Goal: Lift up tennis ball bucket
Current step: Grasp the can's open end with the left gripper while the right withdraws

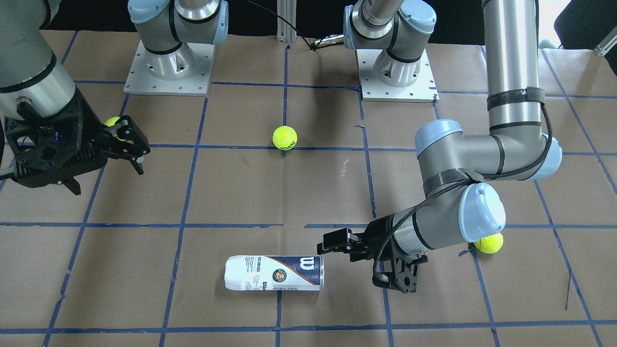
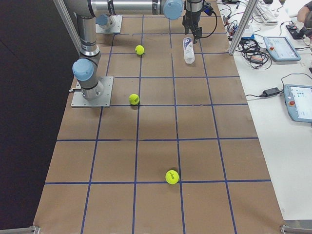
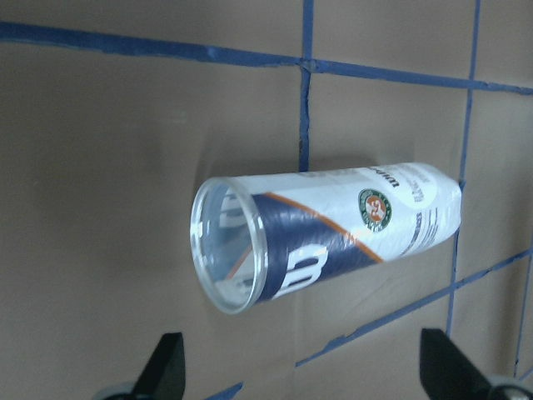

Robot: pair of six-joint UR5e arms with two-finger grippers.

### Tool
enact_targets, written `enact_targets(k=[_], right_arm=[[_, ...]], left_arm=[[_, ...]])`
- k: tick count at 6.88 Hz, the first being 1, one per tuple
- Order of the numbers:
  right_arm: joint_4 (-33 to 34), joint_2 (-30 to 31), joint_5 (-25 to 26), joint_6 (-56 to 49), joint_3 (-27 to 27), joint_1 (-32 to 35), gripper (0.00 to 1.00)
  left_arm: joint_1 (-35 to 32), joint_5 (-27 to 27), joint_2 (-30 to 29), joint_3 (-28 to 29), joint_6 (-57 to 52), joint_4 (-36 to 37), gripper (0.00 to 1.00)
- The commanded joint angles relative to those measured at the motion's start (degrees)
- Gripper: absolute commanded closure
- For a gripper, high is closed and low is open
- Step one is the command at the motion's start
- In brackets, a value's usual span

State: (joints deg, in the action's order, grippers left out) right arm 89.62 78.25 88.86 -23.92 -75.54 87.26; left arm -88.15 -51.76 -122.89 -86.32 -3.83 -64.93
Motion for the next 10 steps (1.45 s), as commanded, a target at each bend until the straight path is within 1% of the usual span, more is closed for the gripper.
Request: enact_targets(k=[1, 2, 3, 4, 5, 6, 7, 8, 9, 10], right_arm=[[-6.89, 3.12, 0.09, 13.98, -1.27, -0.16, 0.0], [-7.09, 4.01, -0.09, 14.94, -1.97, -0.16, 0.0], [-7.09, 4.54, 0.34, 16.52, -2.85, -0.07, 0.0], [-6.92, 4.63, 0.43, 22.1, -4.77, -0.07, 0.0], [-6.48, 4.72, 0.44, 22.59, -5.05, -0.16, 0.0], [-6.39, 4.63, 0.61, 22.51, -5.4, -0.25, 0.0], [-6.3, 4.63, 0.87, 22.69, -5.32, -0.16, 0.0], [-5.86, 4.72, 1.22, 23.38, -5.23, -0.07, 0.0], [-5.77, 4.63, 1.4, 23.74, -5.14, -0.07, 0.0], [-2.99, 3.59, 0.71, 27.05, -5.14, 0.28, 0.0]], left_arm=[[-0.27, 7.61, -4.8, -0.86, 0.49, 6.37, 0.0], [-0.27, 8.07, -5.16, -1.04, 0.58, 6.22, 0.02], [-0.45, 10.68, -6.3, -1.13, 0.58, 6.39, 0.1], [-0.88, 10.88, -6.66, -1.04, 0.32, 6.48, 0.28], [-1.24, 11.23, -6.83, -1.04, 0.84, 6.39, 0.52], [-1.41, 11.41, -6.66, -1.04, 2.5, 6.31, 0.85], [-2.11, 11.76, -5.53, -1.13, 5.73, 6.39, 1.0], [-4.03, 11.68, -2.65, -0.69, 10.11, 6.48, 1.0], [-4.14, 10.11, 1.56, 1.22, 16.34, 6.13, 1.0], [-4.31, 0.26, 4.47, 4.11, 17.7, 4.91, 1.0]])
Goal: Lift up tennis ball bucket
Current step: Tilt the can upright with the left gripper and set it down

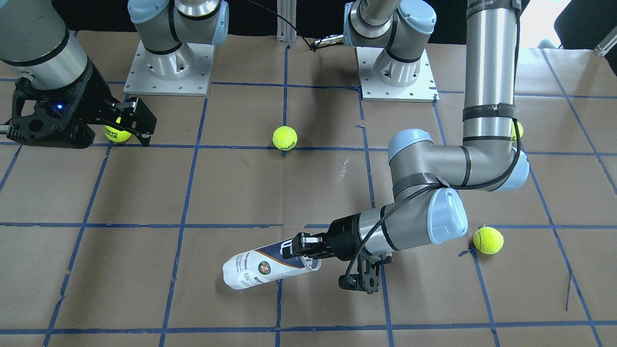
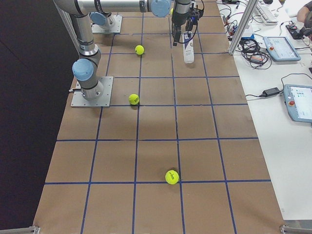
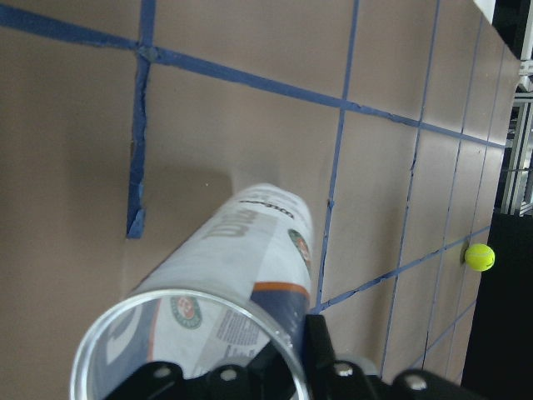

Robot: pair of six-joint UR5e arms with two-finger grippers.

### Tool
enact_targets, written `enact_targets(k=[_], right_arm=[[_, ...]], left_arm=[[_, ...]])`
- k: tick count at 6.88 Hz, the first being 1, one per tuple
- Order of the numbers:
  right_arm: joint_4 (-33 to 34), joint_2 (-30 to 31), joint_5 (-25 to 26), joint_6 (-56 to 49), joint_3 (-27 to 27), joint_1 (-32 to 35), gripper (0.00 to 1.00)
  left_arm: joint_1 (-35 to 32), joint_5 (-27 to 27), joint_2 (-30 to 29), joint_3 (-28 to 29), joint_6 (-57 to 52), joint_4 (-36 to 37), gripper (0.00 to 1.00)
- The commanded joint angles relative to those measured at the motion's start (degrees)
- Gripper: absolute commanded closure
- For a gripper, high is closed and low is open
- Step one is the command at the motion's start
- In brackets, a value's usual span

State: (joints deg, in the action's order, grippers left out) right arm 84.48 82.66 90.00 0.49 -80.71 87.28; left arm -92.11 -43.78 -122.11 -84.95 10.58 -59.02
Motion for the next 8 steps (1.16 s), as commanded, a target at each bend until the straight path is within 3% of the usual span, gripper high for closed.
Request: enact_targets(k=[1, 3, 4, 5, 6, 8], right_arm=[[5.4, -1.88, 0.43, 3.29, -0.14, 0.78, 0.0], [5.6, -2.07, 1.41, 3.38, -0.15, 1.49, 0.0], [5.69, -1.98, 1.32, 3.38, -0.15, 1.58, 0.0], [5.78, -2.15, 1.23, 3.38, -0.15, 1.58, 0.0], [5.69, -2.16, 1.15, 3.29, -0.06, 1.49, 0.0], [5.6, -1.98, 1.5, 2.77, -0.15, 1.49, 0.0]], left_arm=[[-0.96, -13.47, 5.81, 6.16, 3.65, -5.01, 1.0], [-4.98, -32.24, 6.01, 13.99, 0.17, -11.53, 1.0], [-8.93, -42.17, 5.57, 14.89, -4.38, -12.68, 1.0], [-11.58, -48.79, 4.18, 14.46, -9.65, -12.35, 1.0], [-12.13, -52.51, 2.16, 15.07, -12.66, -11.82, 1.0], [-12.22, -53.87, 1.44, 14.55, -14.54, -11.99, 1.0]])
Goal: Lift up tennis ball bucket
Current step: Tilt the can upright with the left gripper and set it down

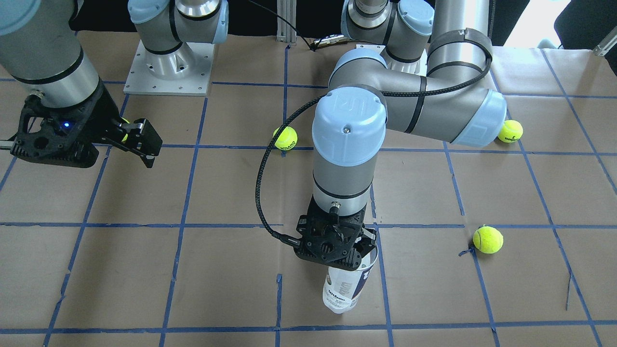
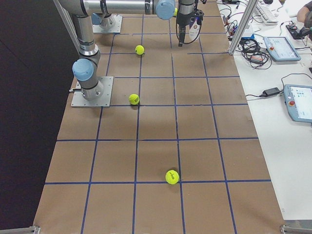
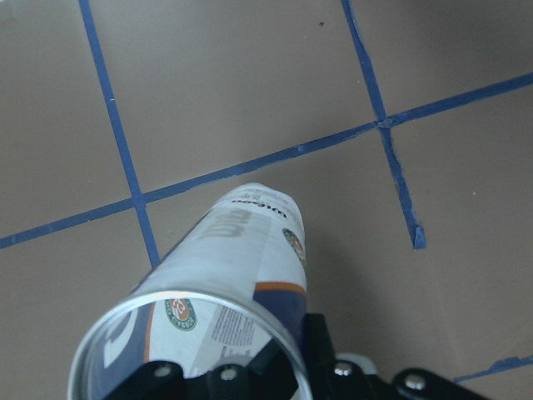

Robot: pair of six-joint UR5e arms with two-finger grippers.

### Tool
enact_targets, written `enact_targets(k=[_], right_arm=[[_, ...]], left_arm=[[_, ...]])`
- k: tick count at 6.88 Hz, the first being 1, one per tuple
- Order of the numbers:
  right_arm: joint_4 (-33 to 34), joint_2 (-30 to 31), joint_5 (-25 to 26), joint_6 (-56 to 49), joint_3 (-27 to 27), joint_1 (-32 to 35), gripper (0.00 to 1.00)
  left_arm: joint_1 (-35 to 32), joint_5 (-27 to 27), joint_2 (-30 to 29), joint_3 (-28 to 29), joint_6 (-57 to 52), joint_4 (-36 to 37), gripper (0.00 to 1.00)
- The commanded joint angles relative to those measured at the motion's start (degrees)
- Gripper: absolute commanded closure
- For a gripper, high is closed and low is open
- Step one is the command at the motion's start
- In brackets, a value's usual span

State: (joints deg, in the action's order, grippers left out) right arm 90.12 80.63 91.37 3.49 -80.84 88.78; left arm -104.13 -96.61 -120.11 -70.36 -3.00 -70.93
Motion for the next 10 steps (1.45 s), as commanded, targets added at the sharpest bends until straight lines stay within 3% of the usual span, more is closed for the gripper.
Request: enact_targets(k=[1, 3, 6, 8, 9, 10], right_arm=[[-0.12, 0.05, 0.13, -0.33, -0.02, -0.01, 0.0], [-0.12, 0.05, 0.04, -0.42, -0.37, -0.1, 0.0], [-1.08, 0.05, 0.13, -0.51, -0.55, -0.28, 0.0], [-1.08, -0.04, 0.22, -0.51, -0.55, -0.36, 0.0], [-1.08, -0.04, 0.13, -0.59, -0.55, -0.45, 0.0], [-1.08, -0.04, 0.13, -0.59, -0.55, -0.45, 0.0]], left_arm=[[-0.2, -0.16, -1.52, -0.22, 0.09, -0.87, 0.99], [-0.2, 0.28, -2.4, -0.05, 0.36, -2.01, 0.86], [-0.11, 2.56, -2.23, 0.66, 0.19, -6.65, 0.92], [-0.11, 2.57, -2.23, 0.31, 0.36, -6.76, 0.89], [-0.11, 2.48, -2.4, 0.31, 0.19, -6.68, 0.63], [0.15, 2.66, -2.32, 0.48, 0.27, -6.67, 0.15]])
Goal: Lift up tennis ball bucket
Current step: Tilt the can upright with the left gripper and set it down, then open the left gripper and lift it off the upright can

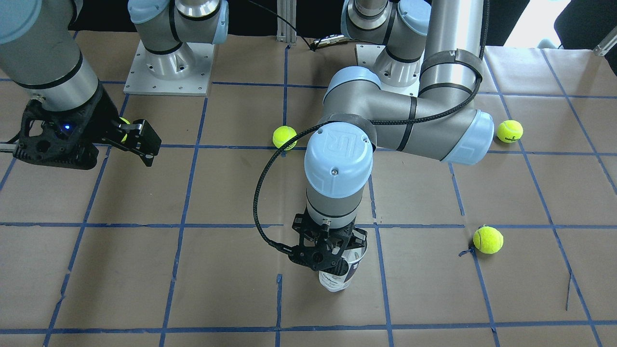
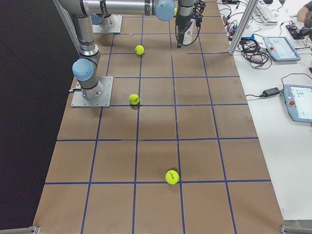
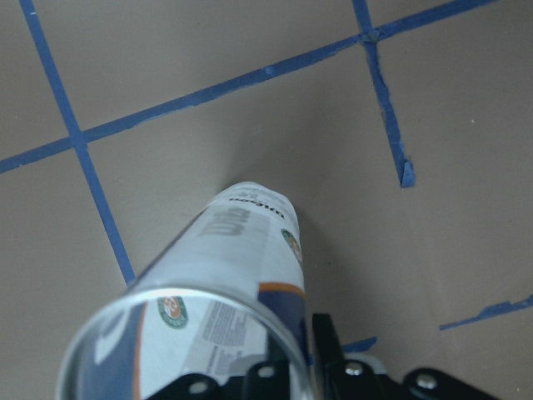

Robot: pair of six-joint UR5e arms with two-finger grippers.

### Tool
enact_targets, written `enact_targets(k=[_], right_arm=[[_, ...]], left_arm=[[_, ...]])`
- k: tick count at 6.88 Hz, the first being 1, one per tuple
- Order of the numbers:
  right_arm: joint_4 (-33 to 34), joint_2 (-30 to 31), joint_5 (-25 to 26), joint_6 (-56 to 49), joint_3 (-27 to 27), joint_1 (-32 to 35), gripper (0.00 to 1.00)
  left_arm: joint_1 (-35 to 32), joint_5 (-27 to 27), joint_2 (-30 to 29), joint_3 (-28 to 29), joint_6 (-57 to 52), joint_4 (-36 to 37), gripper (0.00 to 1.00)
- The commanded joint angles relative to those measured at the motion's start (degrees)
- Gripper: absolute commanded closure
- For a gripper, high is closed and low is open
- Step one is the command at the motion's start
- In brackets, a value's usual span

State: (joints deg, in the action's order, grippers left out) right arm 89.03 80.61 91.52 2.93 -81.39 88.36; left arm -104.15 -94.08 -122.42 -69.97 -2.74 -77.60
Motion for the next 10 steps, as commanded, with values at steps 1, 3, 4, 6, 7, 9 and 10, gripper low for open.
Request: enact_targets(k=[1, 3, 4, 6, 7, 9, 10], right_arm=[[0.0, -0.01, -0.03, -0.03, 0.0, -0.21, 0.0], [0.0, -0.1, -0.03, -0.55, -0.09, -0.38, 0.0], [0.0, -0.1, -0.03, -0.64, -0.09, -0.47, 0.0], [0.0, -0.1, -0.03, -0.64, -0.09, -0.56, 0.0], [0.09, -0.1, -0.11, -0.64, -0.09, -0.56, 0.0], [-0.09, 0.16, -0.2, -0.73, 0.26, 0.23, 0.0], [-0.09, 0.16, -0.64, -1.78, 0.09, 0.23, 0.0]], left_arm=[[0.18, 0.21, 0.51, 0.19, 0.1, 0.0, 0.02], [0.18, 0.12, 4.27, -0.07, 0.19, 0.0, 0.0], [-0.17, -0.14, 7.86, -0.77, 1.06, -0.18, 0.0], [3.06, -0.32, 18.23, -1.56, 2.82, -12.69, 0.0], [6.82, -0.41, 21.23, -3.05, 3.35, -18.32, 0.0], [13.69, 0.9, 26.25, -8.57, 2.83, -18.83, 0.0], [13.8, 1.69, 27.92, -10.69, 3.18, -17.59, 0.0]])
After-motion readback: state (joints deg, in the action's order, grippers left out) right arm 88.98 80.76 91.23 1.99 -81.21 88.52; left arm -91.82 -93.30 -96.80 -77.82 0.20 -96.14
